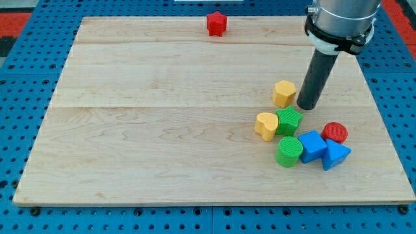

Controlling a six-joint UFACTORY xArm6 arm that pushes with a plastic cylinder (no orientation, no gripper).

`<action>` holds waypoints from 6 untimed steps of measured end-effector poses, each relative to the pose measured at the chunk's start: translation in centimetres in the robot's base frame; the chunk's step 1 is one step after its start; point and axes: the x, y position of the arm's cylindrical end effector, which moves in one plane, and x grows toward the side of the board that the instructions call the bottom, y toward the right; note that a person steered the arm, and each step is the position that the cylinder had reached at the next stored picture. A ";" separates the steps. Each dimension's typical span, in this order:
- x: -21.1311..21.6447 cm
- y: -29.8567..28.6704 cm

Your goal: Point your arm at yellow hexagon

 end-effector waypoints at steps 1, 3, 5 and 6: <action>0.0 0.9; 0.1 2.8; 0.2 1.2; 0.2 -2.6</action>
